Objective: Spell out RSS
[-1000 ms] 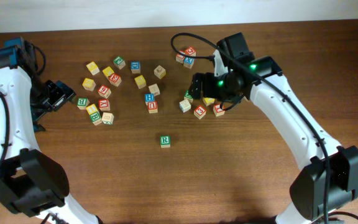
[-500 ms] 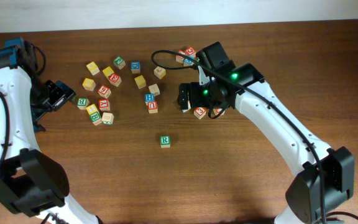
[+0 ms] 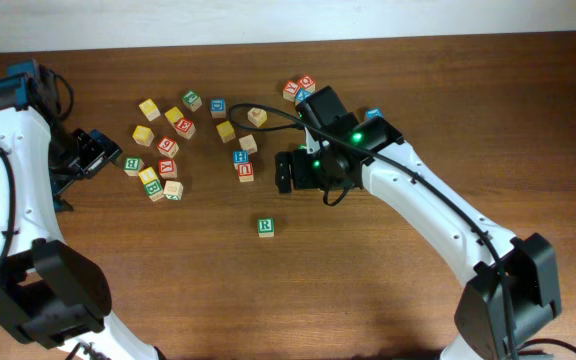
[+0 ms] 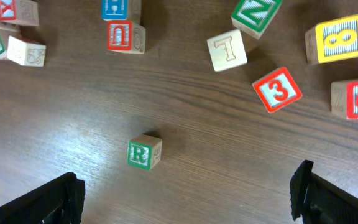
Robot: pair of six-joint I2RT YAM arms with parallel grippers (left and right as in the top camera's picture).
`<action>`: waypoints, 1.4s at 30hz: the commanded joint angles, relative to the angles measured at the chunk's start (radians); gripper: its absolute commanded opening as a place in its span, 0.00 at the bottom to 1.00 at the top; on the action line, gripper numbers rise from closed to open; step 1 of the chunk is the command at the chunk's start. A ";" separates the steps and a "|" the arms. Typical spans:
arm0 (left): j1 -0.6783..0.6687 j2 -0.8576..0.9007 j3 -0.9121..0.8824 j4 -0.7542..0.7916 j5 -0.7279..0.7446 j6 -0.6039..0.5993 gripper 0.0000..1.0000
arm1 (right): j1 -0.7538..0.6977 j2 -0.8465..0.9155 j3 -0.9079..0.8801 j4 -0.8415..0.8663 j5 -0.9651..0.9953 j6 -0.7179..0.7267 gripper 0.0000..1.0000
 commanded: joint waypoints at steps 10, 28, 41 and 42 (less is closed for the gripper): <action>0.002 -0.009 -0.008 -0.001 0.000 0.005 0.99 | 0.010 0.051 -0.011 0.109 0.090 0.171 0.98; 0.002 -0.009 -0.008 -0.001 0.000 0.005 0.99 | -0.116 0.052 -0.011 0.205 0.370 0.170 0.98; 0.003 -0.009 -0.008 -0.001 0.000 0.005 0.99 | -0.303 0.053 -0.011 0.172 0.214 0.170 0.98; 0.003 -0.009 -0.008 -0.001 0.000 0.005 0.99 | -0.298 0.053 -0.011 0.182 0.177 0.170 0.98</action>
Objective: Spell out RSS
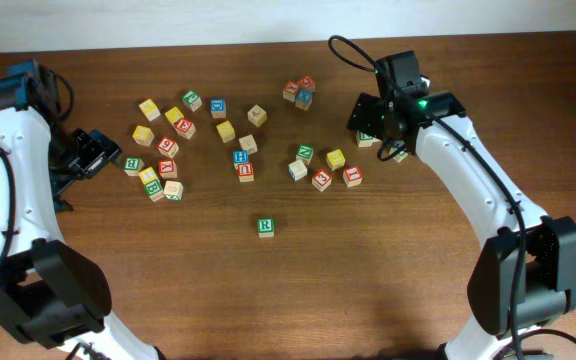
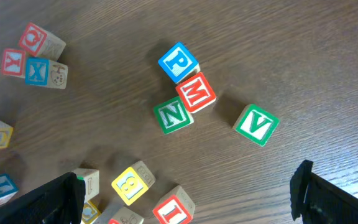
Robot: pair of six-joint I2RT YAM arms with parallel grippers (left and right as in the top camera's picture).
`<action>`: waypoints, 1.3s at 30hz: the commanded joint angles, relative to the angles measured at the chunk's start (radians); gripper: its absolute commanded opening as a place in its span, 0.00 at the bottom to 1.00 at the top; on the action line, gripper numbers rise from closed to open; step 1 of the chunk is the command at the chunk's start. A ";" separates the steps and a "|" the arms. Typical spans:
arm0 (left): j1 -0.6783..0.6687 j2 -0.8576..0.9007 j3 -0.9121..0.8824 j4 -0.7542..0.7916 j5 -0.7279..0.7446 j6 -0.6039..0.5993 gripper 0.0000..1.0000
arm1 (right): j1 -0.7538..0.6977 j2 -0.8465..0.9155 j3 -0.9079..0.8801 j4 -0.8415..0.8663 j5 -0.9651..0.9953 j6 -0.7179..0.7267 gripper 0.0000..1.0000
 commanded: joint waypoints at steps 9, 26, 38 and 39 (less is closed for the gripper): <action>0.003 -0.009 -0.008 -0.001 0.000 0.005 0.99 | 0.003 0.013 -0.003 0.005 -0.154 0.007 0.98; 0.003 -0.009 -0.008 0.018 0.000 0.005 0.99 | -0.420 0.001 -0.002 -0.190 -0.140 0.007 0.98; -0.017 -0.009 -0.008 0.129 0.592 0.151 0.98 | -0.431 0.001 -0.002 -0.190 -0.140 0.007 0.98; -0.045 -0.009 -0.008 0.163 0.689 0.201 1.00 | -0.431 0.001 -0.002 -0.190 -0.140 0.007 0.98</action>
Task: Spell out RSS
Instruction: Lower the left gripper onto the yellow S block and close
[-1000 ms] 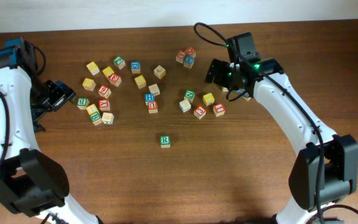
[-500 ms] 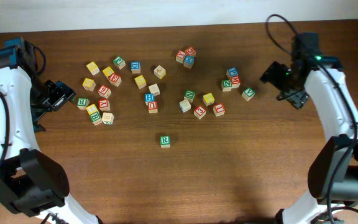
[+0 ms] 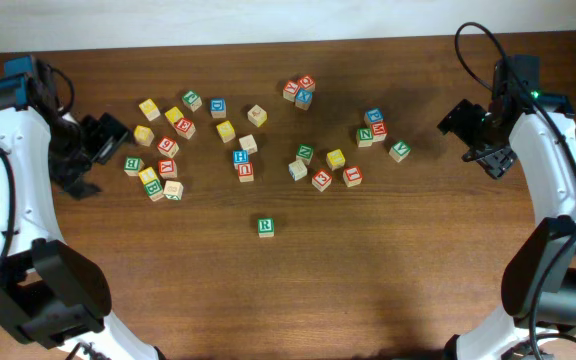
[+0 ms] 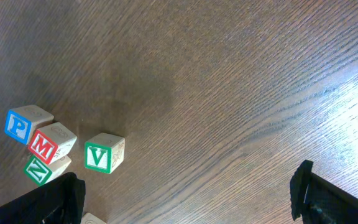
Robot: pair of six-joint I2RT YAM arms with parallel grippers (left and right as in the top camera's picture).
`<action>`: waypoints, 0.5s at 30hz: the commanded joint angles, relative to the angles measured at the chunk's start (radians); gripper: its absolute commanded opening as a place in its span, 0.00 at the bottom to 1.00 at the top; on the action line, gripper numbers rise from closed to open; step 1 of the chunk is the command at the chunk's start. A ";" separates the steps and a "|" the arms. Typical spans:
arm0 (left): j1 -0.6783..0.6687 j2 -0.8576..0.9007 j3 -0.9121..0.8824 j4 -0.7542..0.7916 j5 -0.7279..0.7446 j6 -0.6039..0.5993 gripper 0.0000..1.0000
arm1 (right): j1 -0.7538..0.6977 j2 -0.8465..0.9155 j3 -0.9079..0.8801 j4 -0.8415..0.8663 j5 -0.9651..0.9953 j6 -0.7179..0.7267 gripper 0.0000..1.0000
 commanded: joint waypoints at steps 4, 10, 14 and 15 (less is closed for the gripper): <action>-0.182 -0.009 -0.008 0.178 0.333 0.085 1.00 | -0.003 0.000 -0.002 -0.002 0.010 0.008 0.98; -0.439 -0.008 -0.008 0.341 -0.083 -0.119 1.00 | -0.003 0.000 -0.002 -0.002 0.010 0.008 0.98; -0.524 0.011 -0.008 0.390 -0.381 -0.158 1.00 | -0.003 0.000 -0.002 -0.002 0.010 0.008 0.98; -0.531 0.025 -0.008 0.390 -0.429 -0.158 0.99 | -0.003 0.000 -0.002 -0.002 0.010 0.008 0.98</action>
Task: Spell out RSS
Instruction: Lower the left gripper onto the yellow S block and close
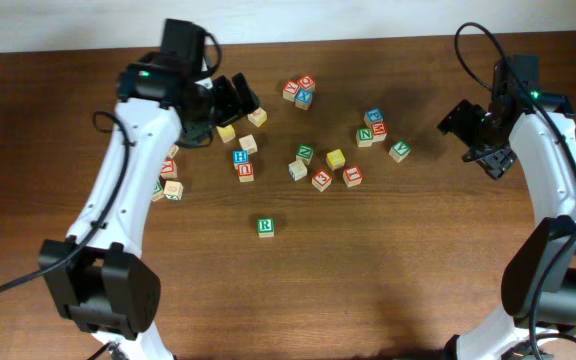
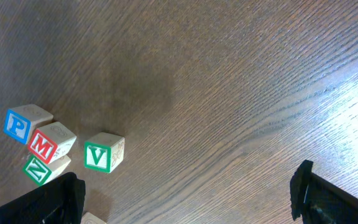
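Observation:
The green R block [image 1: 265, 227] sits alone on the wood table [image 1: 388, 280], below the scattered letter blocks. No S block can be read in either view. My left gripper [image 1: 232, 98] hangs over the upper-left group of blocks, jaws apart, with nothing seen between them. A yellow block [image 1: 226, 132] and a tan block [image 1: 257, 117] lie just beside it. My right gripper [image 1: 475, 140] is at the far right, open and empty. In its wrist view [image 2: 188, 199] only bare wood lies between the fingers.
Blue P [image 2: 18, 124], red M [image 2: 44, 146], green N [image 2: 38, 169] and green V [image 2: 103, 156] lie left of the right gripper. A middle cluster includes a red 3 [image 1: 321, 180]. Blue H [image 1: 240, 157] is over red U [image 1: 245, 172]. The left arm covers part of the left group.
My left arm has moved from the table's left edge to over the upper-left blocks, its gripper now near the yellow and tan blocks. The right arm and all blocks stay put.
My right gripper was open over the middle blocks, just above the R block. Then it was over the P, M, N, V group, then at the far right, where it stays. The left arm rested at the left edge until now. No block has moved.

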Robot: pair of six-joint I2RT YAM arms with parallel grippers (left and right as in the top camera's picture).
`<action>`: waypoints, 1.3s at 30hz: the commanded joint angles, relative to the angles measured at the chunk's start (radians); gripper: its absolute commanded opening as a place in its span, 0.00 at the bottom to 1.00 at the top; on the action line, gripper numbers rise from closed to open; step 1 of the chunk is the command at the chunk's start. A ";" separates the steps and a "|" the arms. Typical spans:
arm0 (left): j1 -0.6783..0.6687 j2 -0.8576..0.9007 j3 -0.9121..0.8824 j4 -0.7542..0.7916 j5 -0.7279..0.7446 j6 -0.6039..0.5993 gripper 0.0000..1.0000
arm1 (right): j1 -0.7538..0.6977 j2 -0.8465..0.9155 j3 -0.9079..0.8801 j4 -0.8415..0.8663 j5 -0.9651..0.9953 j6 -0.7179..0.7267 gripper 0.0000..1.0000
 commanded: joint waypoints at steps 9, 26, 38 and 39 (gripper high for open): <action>-0.013 0.257 -0.007 0.081 -0.359 -0.076 0.99 | -0.003 0.000 -0.002 0.000 0.009 0.008 0.98; -0.013 0.419 -0.007 0.208 -0.378 -0.233 0.90 | -0.003 0.000 -0.002 0.000 0.009 0.008 0.98; -0.013 0.434 -0.007 0.241 -0.433 -0.233 0.55 | -0.003 0.000 -0.002 0.000 0.009 0.008 0.98; -0.013 0.434 -0.007 0.242 -0.441 -0.233 0.49 | -0.003 0.000 -0.002 0.000 0.009 0.008 0.98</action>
